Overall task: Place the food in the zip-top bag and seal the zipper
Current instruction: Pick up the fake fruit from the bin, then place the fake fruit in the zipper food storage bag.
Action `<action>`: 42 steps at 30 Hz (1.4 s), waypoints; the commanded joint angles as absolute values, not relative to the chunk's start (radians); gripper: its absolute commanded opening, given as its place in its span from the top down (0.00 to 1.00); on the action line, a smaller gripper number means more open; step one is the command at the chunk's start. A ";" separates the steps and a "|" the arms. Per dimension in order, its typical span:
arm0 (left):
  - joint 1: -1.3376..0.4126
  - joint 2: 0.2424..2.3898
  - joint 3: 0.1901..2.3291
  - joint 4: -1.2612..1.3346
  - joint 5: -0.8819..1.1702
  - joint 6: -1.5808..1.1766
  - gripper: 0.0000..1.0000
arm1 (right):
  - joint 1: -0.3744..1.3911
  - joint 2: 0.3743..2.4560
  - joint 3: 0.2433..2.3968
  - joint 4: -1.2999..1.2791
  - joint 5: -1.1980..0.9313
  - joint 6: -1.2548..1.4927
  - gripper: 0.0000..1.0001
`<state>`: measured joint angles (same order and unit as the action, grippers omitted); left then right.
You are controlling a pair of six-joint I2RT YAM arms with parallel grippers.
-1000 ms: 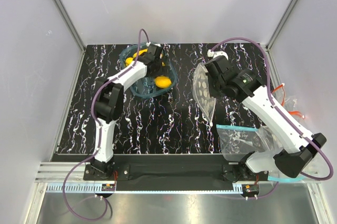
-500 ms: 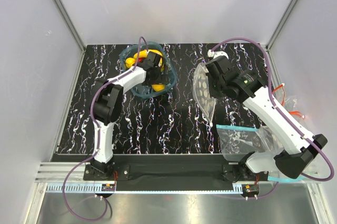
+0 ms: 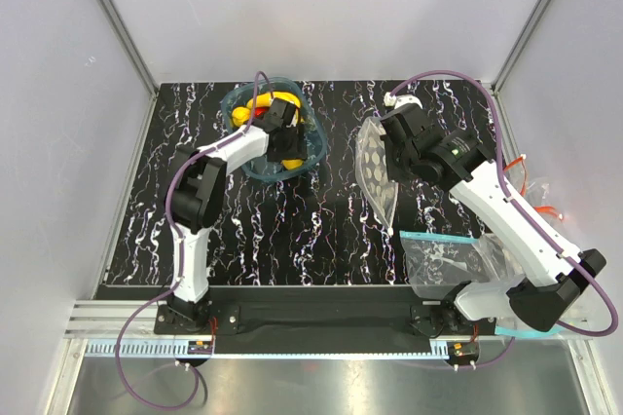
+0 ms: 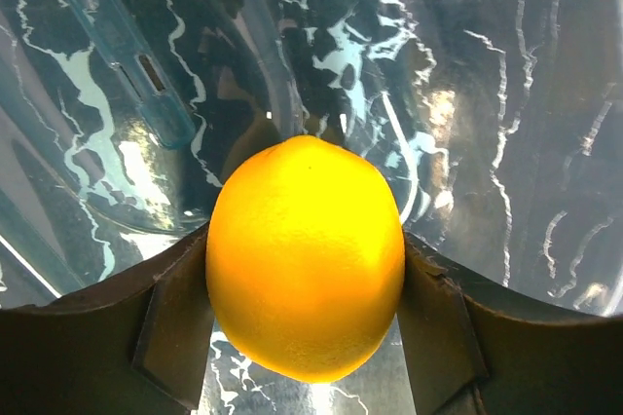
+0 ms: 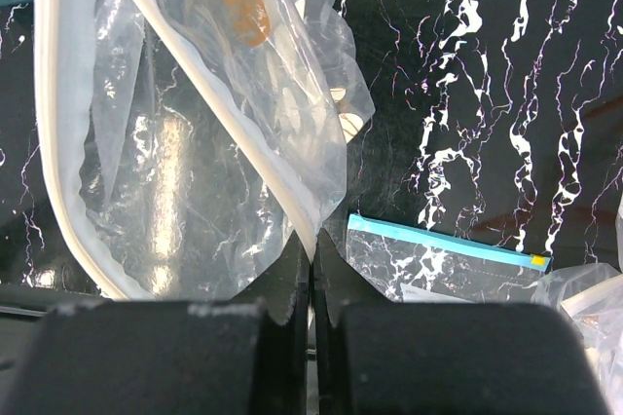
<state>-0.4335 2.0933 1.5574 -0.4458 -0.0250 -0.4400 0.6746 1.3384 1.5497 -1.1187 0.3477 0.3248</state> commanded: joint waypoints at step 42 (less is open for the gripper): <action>-0.936 1.367 1.008 0.419 0.036 -0.551 0.50 | 0.673 1.365 1.583 -1.097 0.172 0.341 1.00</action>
<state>-0.9188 1.3663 0.9459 0.4114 0.1181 -0.5785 0.6731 1.4082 1.5639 -1.1034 0.1925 0.3363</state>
